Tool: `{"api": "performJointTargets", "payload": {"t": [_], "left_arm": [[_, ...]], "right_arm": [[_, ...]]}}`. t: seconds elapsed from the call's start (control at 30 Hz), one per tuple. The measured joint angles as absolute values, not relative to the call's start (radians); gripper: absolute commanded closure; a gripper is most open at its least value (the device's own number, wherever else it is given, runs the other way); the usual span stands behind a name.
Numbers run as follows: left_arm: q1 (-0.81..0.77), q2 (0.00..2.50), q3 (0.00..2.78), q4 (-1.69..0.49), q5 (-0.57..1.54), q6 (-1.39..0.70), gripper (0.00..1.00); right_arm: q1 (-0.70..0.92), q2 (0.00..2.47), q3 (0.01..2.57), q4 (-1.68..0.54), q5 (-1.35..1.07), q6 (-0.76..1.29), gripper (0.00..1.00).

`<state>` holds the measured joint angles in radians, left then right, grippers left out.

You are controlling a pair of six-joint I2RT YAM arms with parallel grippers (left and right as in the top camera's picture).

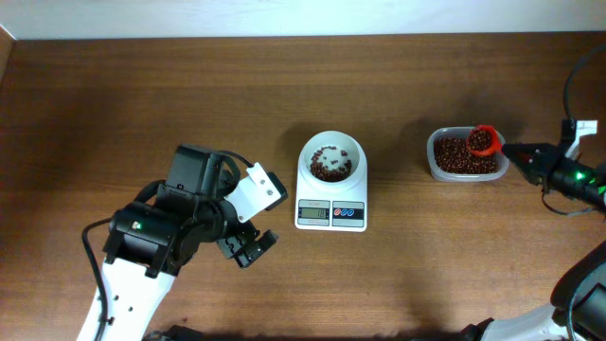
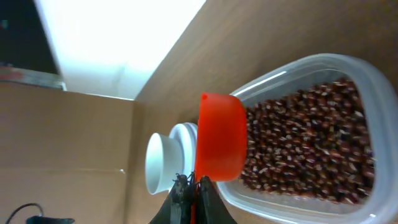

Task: Scoop and weigh 50g on scale
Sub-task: 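Lift the filled scoop and swing it toward the scale bowl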

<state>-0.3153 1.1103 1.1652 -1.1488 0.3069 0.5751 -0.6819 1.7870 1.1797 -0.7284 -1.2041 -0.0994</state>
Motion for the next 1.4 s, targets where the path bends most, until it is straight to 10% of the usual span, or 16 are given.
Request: {"api": "performJointTargets", "payload": {"t": [1.4], "left_arm": [[-0.315, 1.11, 1.165, -1.149, 0.307, 0.575, 0.01]], "right_arm": [[-0.098, 1.787, 1.177, -0.503, -1.378, 0.086, 0.96]]}}
